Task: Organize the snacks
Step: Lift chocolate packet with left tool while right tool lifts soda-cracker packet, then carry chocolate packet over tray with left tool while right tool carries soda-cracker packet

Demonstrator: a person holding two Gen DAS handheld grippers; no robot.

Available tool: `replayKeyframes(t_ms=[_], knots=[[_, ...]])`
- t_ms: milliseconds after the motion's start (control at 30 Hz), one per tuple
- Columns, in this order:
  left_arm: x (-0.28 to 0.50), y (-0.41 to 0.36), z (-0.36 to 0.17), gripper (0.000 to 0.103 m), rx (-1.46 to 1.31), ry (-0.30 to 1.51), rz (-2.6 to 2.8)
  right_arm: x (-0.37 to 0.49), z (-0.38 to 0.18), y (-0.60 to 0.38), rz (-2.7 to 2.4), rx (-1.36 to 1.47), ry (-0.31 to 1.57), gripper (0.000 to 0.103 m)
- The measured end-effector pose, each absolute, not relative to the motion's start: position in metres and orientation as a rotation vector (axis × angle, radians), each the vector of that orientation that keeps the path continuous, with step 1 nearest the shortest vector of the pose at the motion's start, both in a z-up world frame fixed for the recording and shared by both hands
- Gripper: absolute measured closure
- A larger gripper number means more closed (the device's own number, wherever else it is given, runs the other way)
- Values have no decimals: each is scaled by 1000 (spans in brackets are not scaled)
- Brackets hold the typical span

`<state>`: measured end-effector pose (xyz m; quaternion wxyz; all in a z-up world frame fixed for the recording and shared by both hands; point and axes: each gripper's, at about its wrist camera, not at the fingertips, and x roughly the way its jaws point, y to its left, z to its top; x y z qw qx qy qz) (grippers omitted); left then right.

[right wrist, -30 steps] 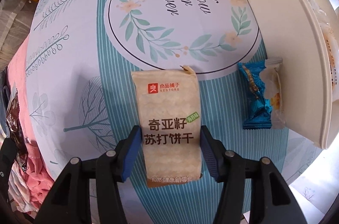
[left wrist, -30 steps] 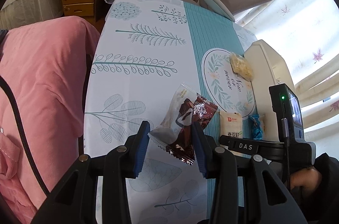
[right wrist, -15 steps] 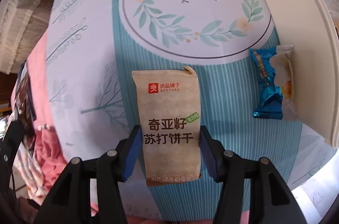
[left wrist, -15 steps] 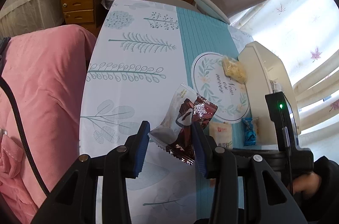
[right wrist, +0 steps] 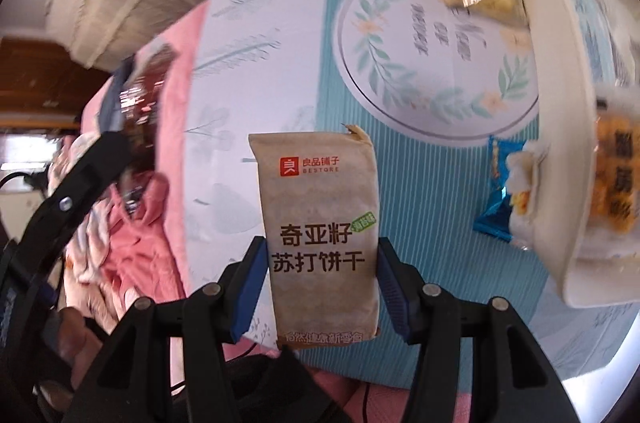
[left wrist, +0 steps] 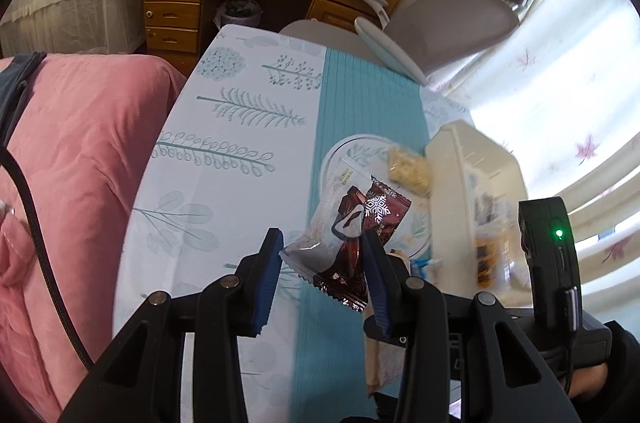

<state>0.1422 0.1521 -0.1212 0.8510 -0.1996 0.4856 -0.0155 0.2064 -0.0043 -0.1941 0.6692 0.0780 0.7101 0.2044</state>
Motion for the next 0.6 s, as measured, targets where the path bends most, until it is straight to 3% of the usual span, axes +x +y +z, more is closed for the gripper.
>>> replayKeyframes(t_ms=[600], knots=[[151,51,-83,64,-502,910,-71,216,-121,-87,585,102,1374,49]])
